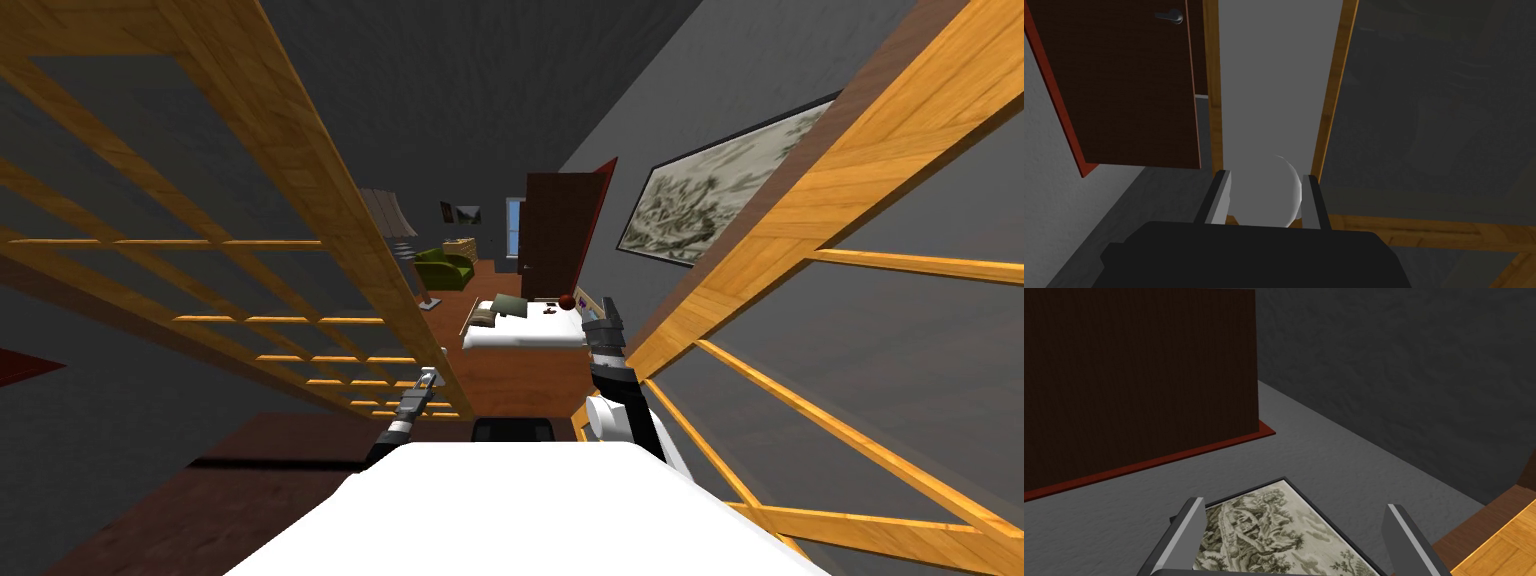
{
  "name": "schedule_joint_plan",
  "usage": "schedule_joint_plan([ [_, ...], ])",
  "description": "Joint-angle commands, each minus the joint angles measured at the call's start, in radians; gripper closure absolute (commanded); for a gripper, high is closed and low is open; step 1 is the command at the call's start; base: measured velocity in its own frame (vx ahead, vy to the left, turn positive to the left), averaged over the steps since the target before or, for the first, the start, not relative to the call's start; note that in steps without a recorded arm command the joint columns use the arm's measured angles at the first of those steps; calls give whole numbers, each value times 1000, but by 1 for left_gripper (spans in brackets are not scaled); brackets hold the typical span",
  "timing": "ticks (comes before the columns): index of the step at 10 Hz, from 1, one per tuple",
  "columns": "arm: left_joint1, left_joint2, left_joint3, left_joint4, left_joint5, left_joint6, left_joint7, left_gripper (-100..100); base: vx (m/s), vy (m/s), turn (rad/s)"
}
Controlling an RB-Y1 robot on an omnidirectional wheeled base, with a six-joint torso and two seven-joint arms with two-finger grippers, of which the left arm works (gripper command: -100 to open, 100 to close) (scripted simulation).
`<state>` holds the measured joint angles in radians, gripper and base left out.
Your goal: Pull the door open
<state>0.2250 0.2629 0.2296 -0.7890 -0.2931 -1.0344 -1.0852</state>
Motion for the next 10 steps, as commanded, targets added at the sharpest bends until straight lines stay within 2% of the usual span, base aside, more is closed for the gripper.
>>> schedule_joint_plan([
  [1,0,-3,-3,0,-1,-2,0,100,0,0,0],
  [9,-16,3,-26,8,64,10,212,100,-36,16,-50],
  [10,-16,3,-26,8,64,10,217,100,-33,11,-26],
])
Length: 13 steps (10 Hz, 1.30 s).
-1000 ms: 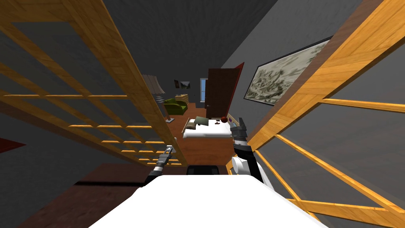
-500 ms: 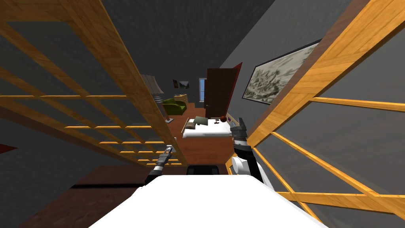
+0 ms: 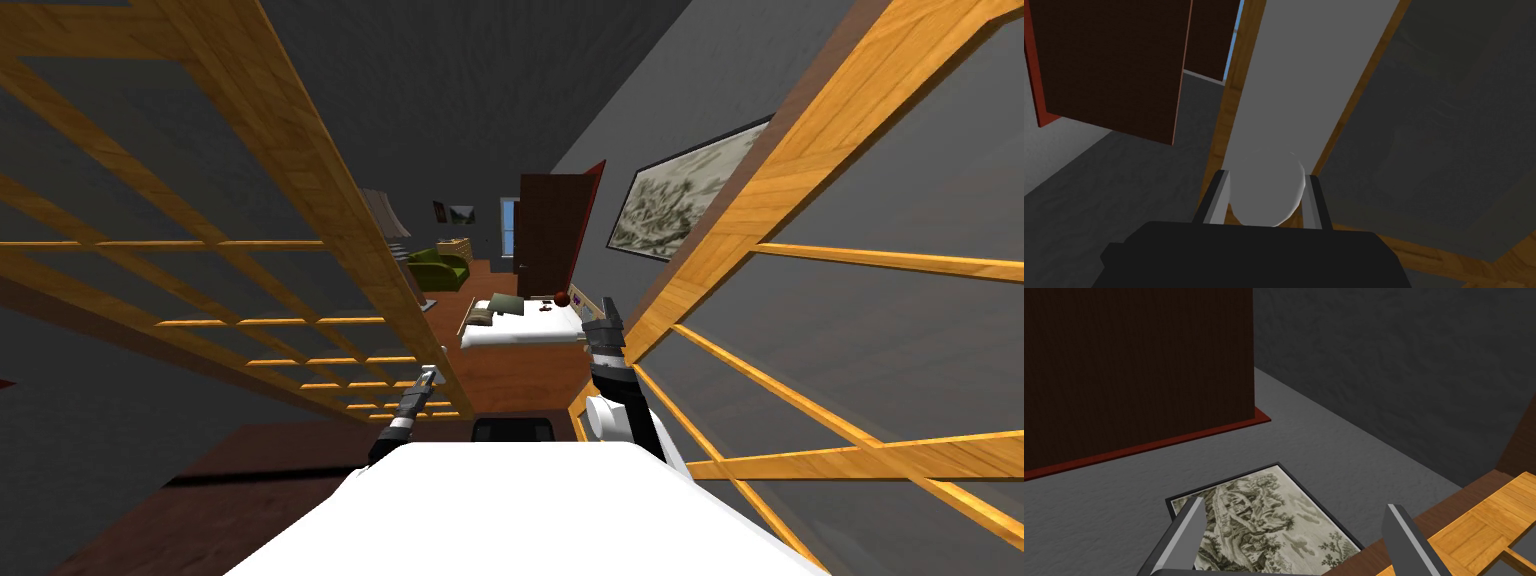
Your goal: Pull the door open
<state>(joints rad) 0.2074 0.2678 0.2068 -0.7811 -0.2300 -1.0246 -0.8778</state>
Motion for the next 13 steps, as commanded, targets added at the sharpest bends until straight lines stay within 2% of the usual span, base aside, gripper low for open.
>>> schedule_joint_plan([
  [1,-1,-2,-7,1,12,2,44,100,-30,12,-44],
  [2,-4,-1,-11,2,23,4,72,100,-40,19,-66],
  [3,-4,-1,-11,2,23,4,77,100,-34,16,-29],
  [5,-9,0,-21,5,46,8,139,100,-39,16,-55],
  [6,-9,0,-21,5,46,8,148,100,-33,15,-35],
  [8,-16,1,-31,8,73,12,211,100,-52,20,-68],
  [9,-16,1,-31,8,73,12,225,100,-44,16,-42],
  [11,-23,2,-42,11,100,16,287,100,-48,19,-60],
  [12,-23,2,-42,11,100,16,303,100,-43,21,-40],
  [13,-27,2,-48,13,115,19,338,100,-37,23,-65],
])
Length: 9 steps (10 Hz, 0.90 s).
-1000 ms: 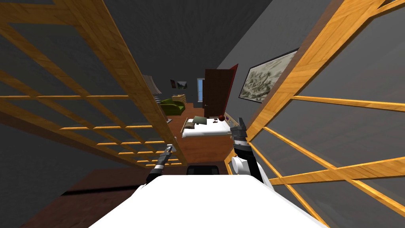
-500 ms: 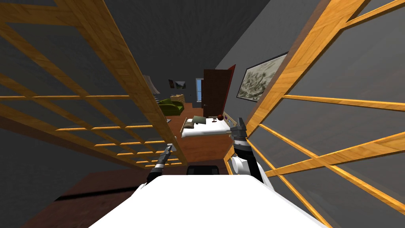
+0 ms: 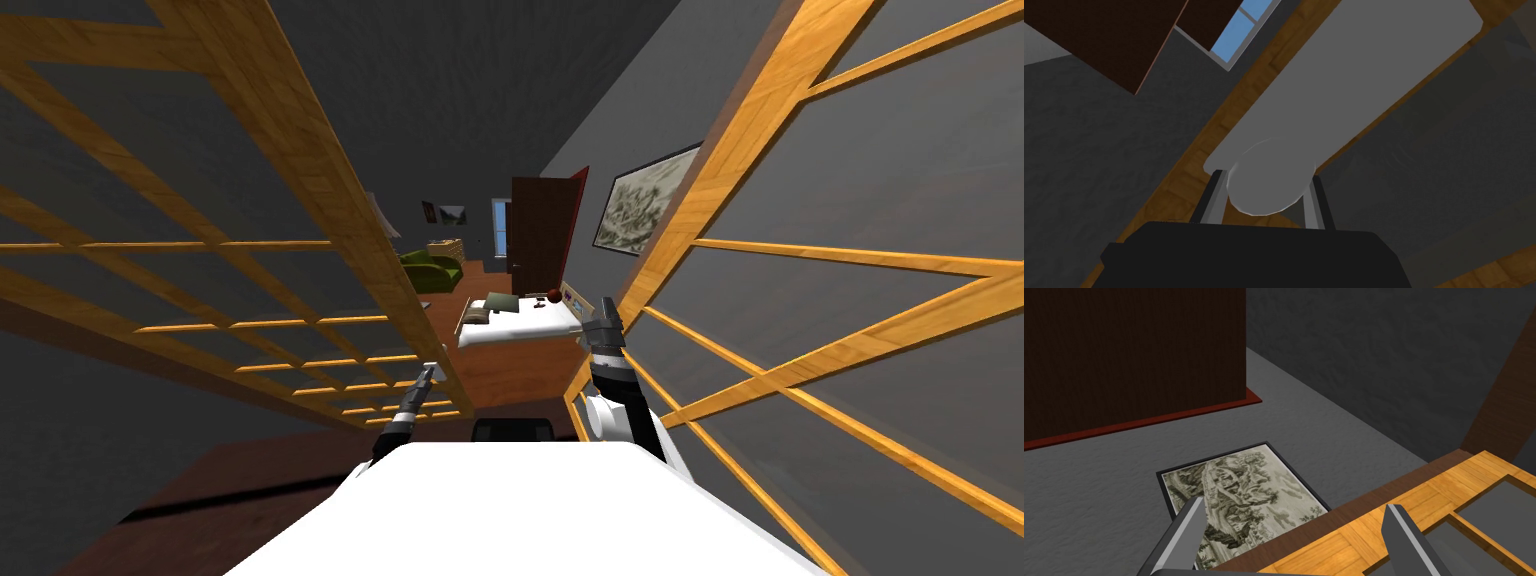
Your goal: Pull the door open
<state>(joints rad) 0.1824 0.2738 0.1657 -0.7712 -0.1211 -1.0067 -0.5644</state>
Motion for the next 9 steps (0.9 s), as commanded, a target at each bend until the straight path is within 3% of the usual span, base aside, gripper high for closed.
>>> schedule_joint_plan([
  [1,-2,-4,-7,3,6,1,30,100,-35,15,-37],
  [3,-9,-2,-19,7,38,6,94,100,-56,18,-76],
  [6,-13,-2,-26,8,53,8,153,100,-48,18,-46],
  [8,-22,0,-39,12,87,14,217,100,-56,27,-82],
  [9,-22,0,-39,12,87,14,236,100,-52,28,-56],
])
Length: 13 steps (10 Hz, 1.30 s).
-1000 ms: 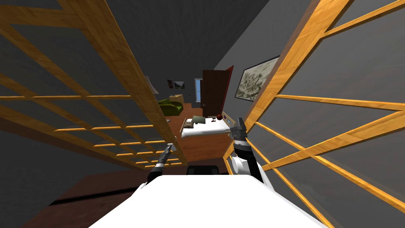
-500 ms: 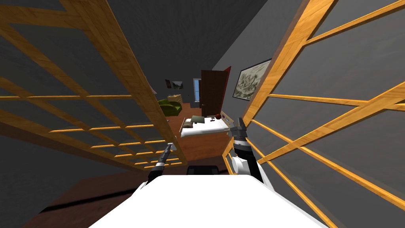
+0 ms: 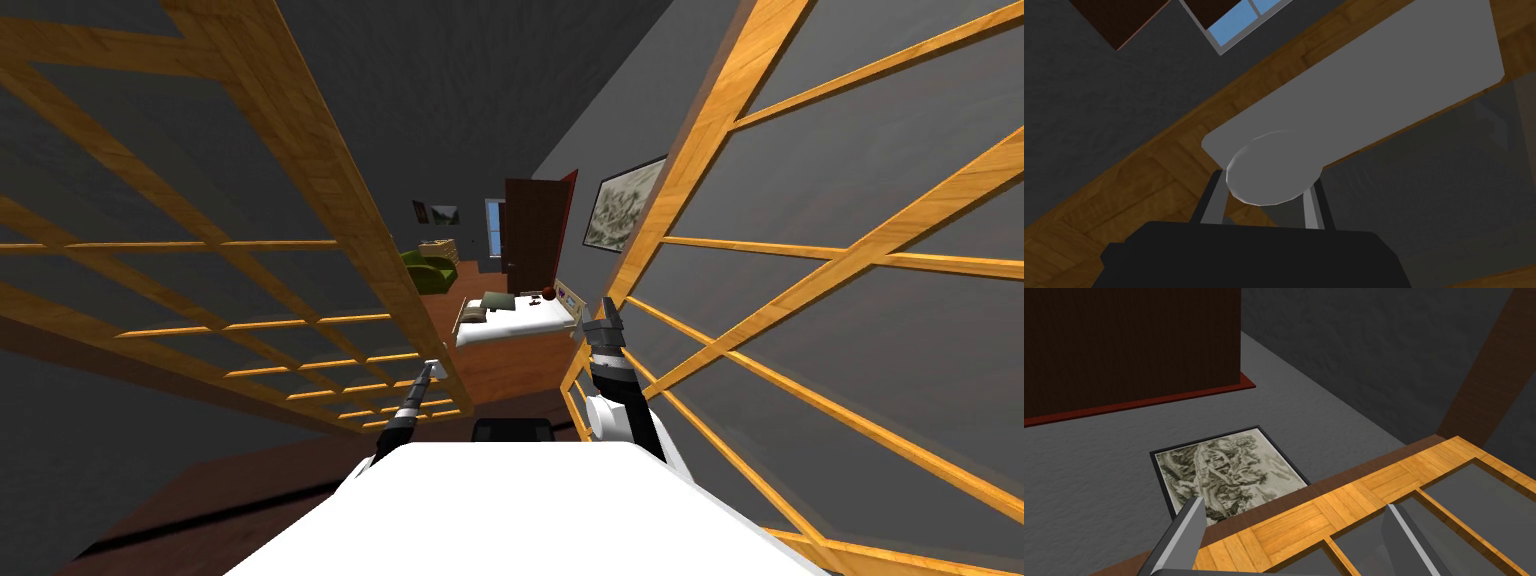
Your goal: Pull the door open
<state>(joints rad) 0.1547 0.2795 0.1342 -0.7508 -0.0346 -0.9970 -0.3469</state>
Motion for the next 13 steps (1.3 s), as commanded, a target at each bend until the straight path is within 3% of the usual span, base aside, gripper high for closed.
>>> schedule_joint_plan([
  [1,2,-5,-14,-6,18,7,50,100,-49,21,-58],
  [4,-3,-5,-21,-4,35,10,101,100,-47,14,-51],
  [6,-11,-3,-35,0,70,15,167,100,-62,20,-85],
  [11,-21,-2,-50,4,107,21,268,100,-51,22,-52],
  [13,-30,0,-65,9,144,27,334,100,-64,21,-90],
])
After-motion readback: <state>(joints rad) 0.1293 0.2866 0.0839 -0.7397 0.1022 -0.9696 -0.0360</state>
